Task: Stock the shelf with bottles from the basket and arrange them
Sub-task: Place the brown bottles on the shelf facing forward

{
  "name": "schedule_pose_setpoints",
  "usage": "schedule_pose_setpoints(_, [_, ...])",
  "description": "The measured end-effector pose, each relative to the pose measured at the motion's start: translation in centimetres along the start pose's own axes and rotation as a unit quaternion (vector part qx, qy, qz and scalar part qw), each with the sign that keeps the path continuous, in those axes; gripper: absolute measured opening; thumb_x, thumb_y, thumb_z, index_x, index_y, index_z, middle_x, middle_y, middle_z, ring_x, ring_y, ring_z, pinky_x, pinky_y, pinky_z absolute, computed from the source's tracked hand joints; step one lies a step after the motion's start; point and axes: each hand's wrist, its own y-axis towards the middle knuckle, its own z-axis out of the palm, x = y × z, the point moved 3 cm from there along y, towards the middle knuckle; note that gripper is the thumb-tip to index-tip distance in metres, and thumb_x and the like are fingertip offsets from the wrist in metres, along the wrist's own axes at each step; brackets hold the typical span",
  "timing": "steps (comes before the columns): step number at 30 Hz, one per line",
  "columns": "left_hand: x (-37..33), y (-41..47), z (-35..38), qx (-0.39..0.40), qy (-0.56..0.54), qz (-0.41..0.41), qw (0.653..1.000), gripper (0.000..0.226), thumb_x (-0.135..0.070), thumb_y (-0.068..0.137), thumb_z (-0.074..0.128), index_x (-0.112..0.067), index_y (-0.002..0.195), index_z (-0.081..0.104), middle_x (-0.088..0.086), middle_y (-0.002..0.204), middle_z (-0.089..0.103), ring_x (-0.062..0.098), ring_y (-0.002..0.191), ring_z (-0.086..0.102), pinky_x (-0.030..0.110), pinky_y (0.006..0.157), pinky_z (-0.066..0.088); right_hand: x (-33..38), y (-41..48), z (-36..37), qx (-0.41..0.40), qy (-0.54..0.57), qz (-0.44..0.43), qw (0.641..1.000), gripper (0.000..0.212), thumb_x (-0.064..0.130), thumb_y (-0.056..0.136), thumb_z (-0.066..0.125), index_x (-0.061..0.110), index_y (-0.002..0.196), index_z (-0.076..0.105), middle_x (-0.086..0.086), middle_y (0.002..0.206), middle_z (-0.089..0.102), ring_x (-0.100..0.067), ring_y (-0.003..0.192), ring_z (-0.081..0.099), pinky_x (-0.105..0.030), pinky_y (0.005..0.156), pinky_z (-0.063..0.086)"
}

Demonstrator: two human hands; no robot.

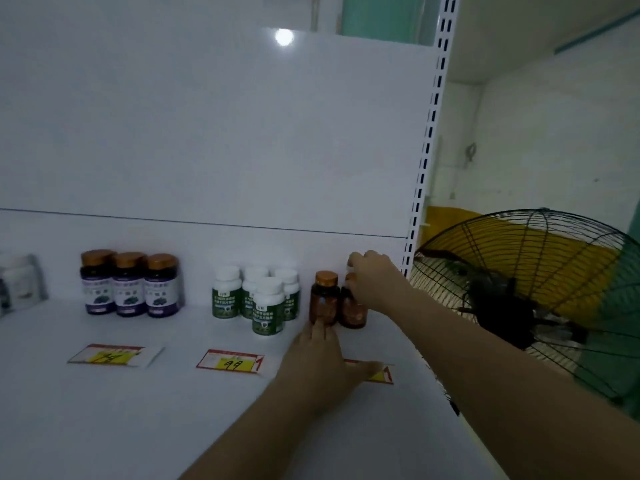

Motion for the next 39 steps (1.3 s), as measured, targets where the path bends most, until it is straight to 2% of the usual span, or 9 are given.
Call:
schedule_pose_setpoints(5, [0.4,0.1,0.6,0.022,0.053,-0.027,0.998,0.120,-0.090,0.068,0.019,-0.004,0.150,0.008,0.014,0.158,0.008,0.026,0.145,0.009,0.040,0.119,0.009,1.4,1.6,1.9,-0.017,-0.027,-0.044,0.999,0.040,0.036,0.098,0.043,0.012,0.130,0.045,-0.013,0.127,0.049,-0.033,0.117,0.044,-0.041,0.096,0.036])
schedule_pose_setpoints(9, [0.2,-0.6,0.5,0.041,0.057,-0.013,0.997,0.153,-0.094,0.028,-0.018,-0.004,0.150,0.001,0.013,0.159,0.001,0.025,0.146,0.001,0.036,0.118,0.003,2.6,2.0,3.1,-0.021,-0.060,-0.036,0.997,0.043,0.046,0.098,0.039,0.012,0.124,0.045,-0.013,0.126,0.053,-0.031,0.119,0.042,-0.041,0.097,0.031])
schedule_pose_setpoints(16, [0.1,-0.5,0.4,0.057,0.059,-0.019,0.996,0.158,-0.092,0.020,-0.025,-0.005,0.150,-0.002,0.012,0.159,-0.003,0.023,0.147,-0.002,0.036,0.118,0.001,3.1,2.1,2.8,-0.004,-0.029,-0.014,0.999,0.038,0.045,0.097,0.040,0.014,0.121,0.045,-0.011,0.121,0.056,-0.031,0.119,0.040,-0.041,0.097,0.028])
schedule_pose_setpoints(21, [0.4,-0.6,0.3,0.055,-0.002,-0.042,0.998,0.123,-0.091,0.063,0.010,-0.005,0.150,0.002,0.012,0.159,0.002,0.023,0.146,0.003,0.037,0.120,0.005,3.6,1.8,0.6,-0.017,0.041,-0.015,0.999,0.035,0.043,0.093,0.048,0.017,0.117,0.050,-0.008,0.115,0.058,-0.029,0.116,0.041,-0.040,0.095,0.026])
schedule_pose_setpoints(23, [0.3,-0.3,-0.5,0.033,-0.078,-0.064,0.994,0.104,-0.082,0.076,0.031,-0.006,0.147,0.022,0.013,0.152,0.027,0.025,0.139,0.027,0.038,0.114,0.025,3.5,1.7,-1.2,-0.022,0.097,-0.011,0.995,0.035,0.043,0.091,0.053,0.018,0.115,0.052,-0.008,0.114,0.058,-0.028,0.115,0.045,-0.039,0.096,0.030])
schedule_pose_setpoints(26, [0.0,-0.5,-2.9,-0.033,-0.229,-0.084,0.969,0.073,-0.068,0.081,0.050,-0.011,0.126,0.047,-0.005,0.117,0.051,0.014,0.100,0.049,0.028,0.084,0.041,3.0,1.2,-4.5,-0.045,0.261,-0.010,0.964,0.034,0.039,0.087,0.063,0.015,0.110,0.056,-0.007,0.112,0.059,-0.022,0.101,0.054,-0.031,0.083,0.048])
schedule_pose_setpoints(28, [0.2,-0.4,-4.7,-0.061,-0.307,-0.098,0.945,0.070,-0.058,0.082,0.059,-0.008,0.129,0.047,-0.001,0.119,0.053,0.016,0.098,0.050,0.027,0.077,0.040,2.8,0.7,-7.0,-0.060,0.315,-0.017,0.947,0.035,0.038,0.084,0.068,0.015,0.109,0.057,-0.004,0.107,0.057,-0.017,0.092,0.053,-0.020,0.063,0.045])
schedule_pose_setpoints(30, [0.8,-0.1,-6.3,-0.085,-0.360,-0.109,0.923,0.077,-0.053,0.077,0.068,-0.008,0.134,0.045,0.003,0.122,0.055,0.013,0.097,0.054,0.023,0.070,0.040,2.6,0.1,-9.3,-0.070,0.330,-0.025,0.941,0.037,0.041,0.082,0.070,0.015,0.107,0.059,-0.001,0.104,0.057,-0.015,0.089,0.054,-0.017,0.058,0.044])
schedule_pose_setpoints(39, [0.8,-4.1,-8.3,-0.017,-0.606,0.019,0.795,0.032,-0.014,0.075,0.075,-0.013,0.105,0.067,0.004,0.099,0.074,0.015,0.098,0.068,0.022,0.083,0.054,3.2,-2.7,-10.1,0.002,0.369,-0.041,0.928,0.045,0.048,0.078,0.071,0.011,0.103,0.062,-0.001,0.097,0.062,-0.012,0.081,0.066,-0.021,0.059,0.057])
